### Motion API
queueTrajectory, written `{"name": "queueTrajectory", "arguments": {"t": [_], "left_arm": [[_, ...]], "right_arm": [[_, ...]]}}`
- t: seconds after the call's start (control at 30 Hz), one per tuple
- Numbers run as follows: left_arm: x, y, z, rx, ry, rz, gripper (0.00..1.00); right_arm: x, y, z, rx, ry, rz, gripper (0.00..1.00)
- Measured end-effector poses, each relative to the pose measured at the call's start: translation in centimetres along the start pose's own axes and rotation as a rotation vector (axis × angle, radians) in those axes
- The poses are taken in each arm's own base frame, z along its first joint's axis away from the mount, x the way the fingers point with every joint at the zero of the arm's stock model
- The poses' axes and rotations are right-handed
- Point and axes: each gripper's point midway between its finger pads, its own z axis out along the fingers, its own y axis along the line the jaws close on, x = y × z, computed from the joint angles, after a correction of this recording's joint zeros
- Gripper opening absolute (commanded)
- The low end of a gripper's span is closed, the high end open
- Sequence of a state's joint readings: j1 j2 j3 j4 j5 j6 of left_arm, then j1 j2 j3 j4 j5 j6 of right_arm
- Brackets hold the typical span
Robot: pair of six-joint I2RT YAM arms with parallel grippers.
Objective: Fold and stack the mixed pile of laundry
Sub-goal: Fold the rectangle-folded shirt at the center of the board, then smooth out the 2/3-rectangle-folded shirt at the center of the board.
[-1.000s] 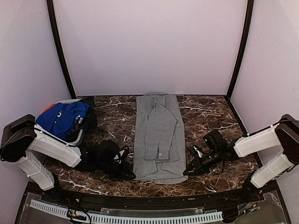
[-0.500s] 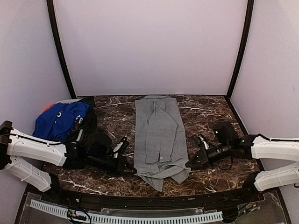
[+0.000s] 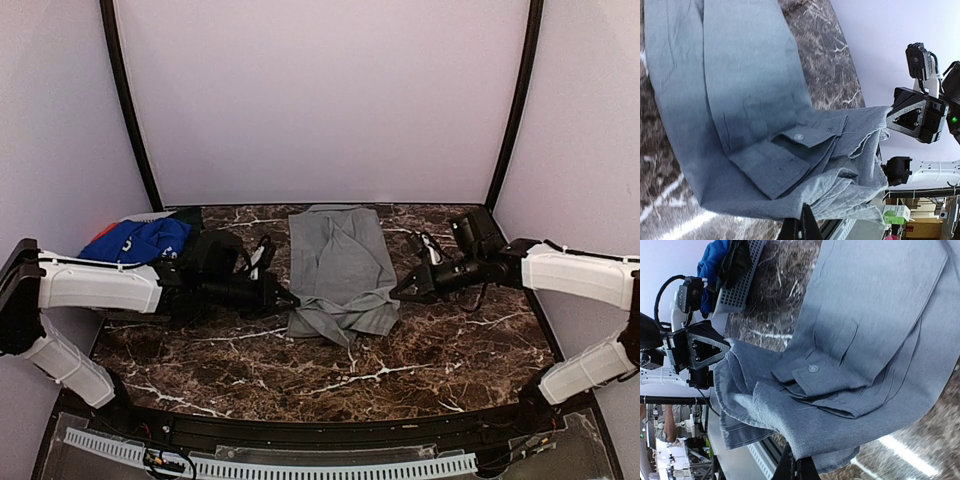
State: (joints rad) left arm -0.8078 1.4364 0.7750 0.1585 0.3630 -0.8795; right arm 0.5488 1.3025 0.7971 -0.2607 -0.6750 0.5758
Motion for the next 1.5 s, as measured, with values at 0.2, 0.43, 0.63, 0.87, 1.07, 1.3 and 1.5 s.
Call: {"name": "queueTrajectory", "arguments": {"t": [0.2, 0.43, 0.63, 0.87, 1.07, 1.3, 1.5], "left_arm": [[-7.5, -0.9, 1.6, 0.013, -0.094, 0.056, 0.00], [-13.9, 3.5, 4.5, -0.036, -0.148, 0.024, 0.00], [-16.8, 7.2, 7.1, -0.074, -0.151, 0.001, 0.00], [-17.7, 9.6, 8.6, -0.107, -0.148, -0.003, 0.18], [-20.0, 10.4, 7.9, -0.142, -0.183, 0.020, 0.58], [-22.0, 8.5, 4.8, -0.161, -0.238, 0.084, 0.67], [-18.7, 6.3, 1.8, -0.137, -0.226, 0.111, 0.68]], "right_arm": [[-7.0, -1.2, -0.4, 0.029, -0.078, -0.049, 0.00], [-14.0, -5.4, 1.9, 0.045, -0.104, -0.042, 0.00], [-15.8, -10.3, 4.3, 0.057, -0.088, 0.017, 0.00], [-16.8, -13.2, 5.5, 0.065, -0.087, 0.063, 0.27], [-19.4, -13.0, 4.7, 0.023, -0.131, 0.068, 0.49], [-20.5, -10.8, -0.4, 0.032, -0.209, 0.044, 0.48], [-14.7, -5.6, -1.5, 0.000, -0.174, -0.024, 0.24]]}}
